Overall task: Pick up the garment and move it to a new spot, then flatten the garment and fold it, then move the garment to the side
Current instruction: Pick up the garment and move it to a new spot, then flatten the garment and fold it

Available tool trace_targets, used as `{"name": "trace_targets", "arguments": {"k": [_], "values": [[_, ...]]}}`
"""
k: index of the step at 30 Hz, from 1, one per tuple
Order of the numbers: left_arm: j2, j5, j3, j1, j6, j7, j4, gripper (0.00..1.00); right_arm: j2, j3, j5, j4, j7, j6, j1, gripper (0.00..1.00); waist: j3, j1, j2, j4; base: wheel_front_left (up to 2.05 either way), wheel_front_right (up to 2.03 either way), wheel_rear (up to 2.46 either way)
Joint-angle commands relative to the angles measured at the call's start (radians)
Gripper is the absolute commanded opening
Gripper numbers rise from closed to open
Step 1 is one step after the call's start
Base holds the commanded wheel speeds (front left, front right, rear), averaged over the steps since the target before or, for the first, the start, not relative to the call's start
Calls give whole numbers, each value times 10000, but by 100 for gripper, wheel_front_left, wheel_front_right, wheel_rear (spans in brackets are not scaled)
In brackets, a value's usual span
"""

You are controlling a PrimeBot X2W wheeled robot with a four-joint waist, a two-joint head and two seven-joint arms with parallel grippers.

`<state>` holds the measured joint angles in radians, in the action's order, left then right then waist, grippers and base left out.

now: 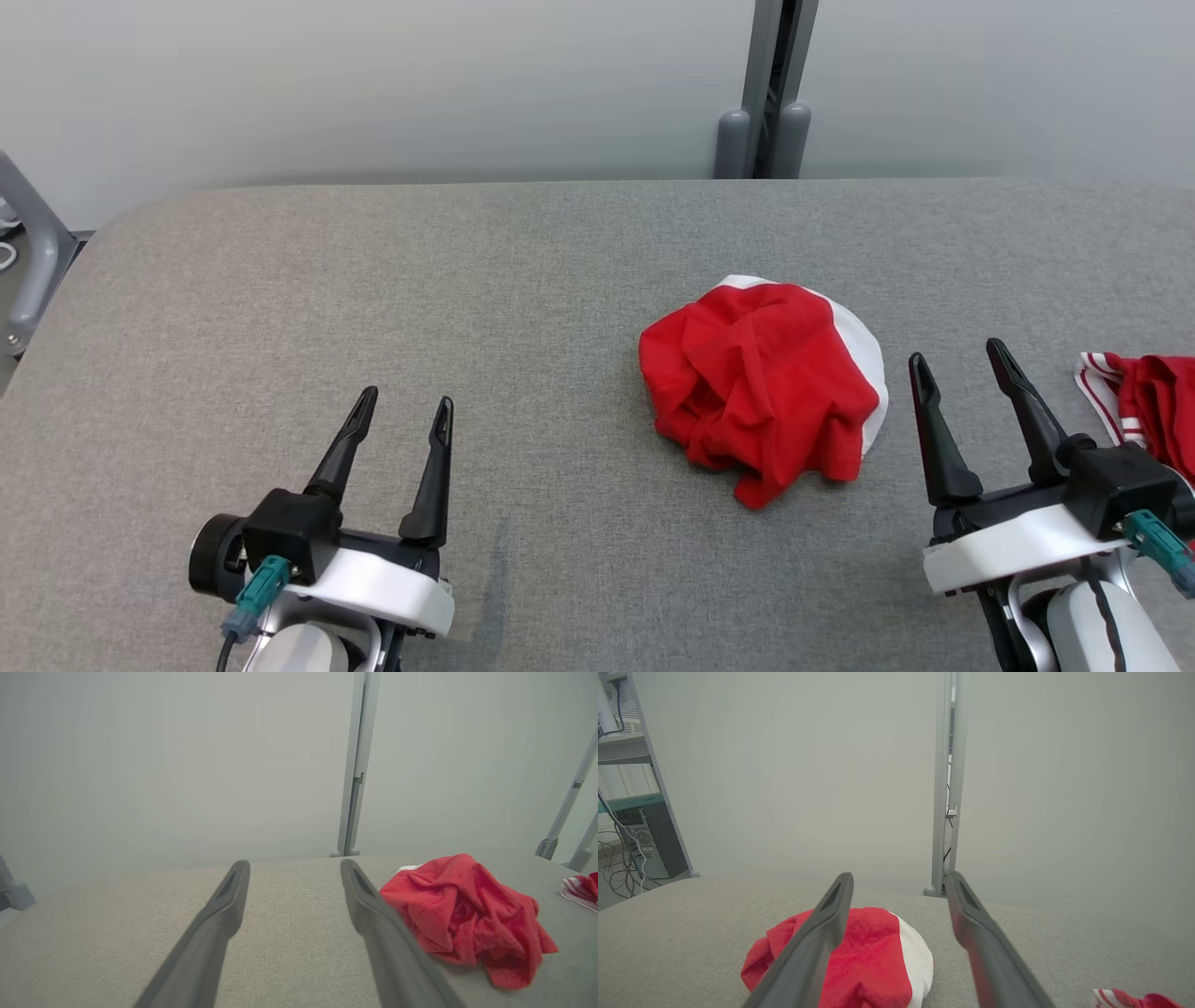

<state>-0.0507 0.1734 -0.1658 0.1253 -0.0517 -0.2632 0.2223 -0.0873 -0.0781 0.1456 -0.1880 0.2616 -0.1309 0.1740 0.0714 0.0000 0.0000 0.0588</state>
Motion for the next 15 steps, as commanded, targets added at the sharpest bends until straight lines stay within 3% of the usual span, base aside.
{"name": "trace_targets", "arguments": {"k": [1,15], "values": [[-18,111,-48,-19,21,-12,-71,100,-55,21,-38,-43,50,3,-42,100,24,0,0,8,0,0,0],[-16,389,-239,142,268,-12,-340,100,-1,190,14,-193,48,3,100,100,258,0,0,-38,0,0,0]]}}
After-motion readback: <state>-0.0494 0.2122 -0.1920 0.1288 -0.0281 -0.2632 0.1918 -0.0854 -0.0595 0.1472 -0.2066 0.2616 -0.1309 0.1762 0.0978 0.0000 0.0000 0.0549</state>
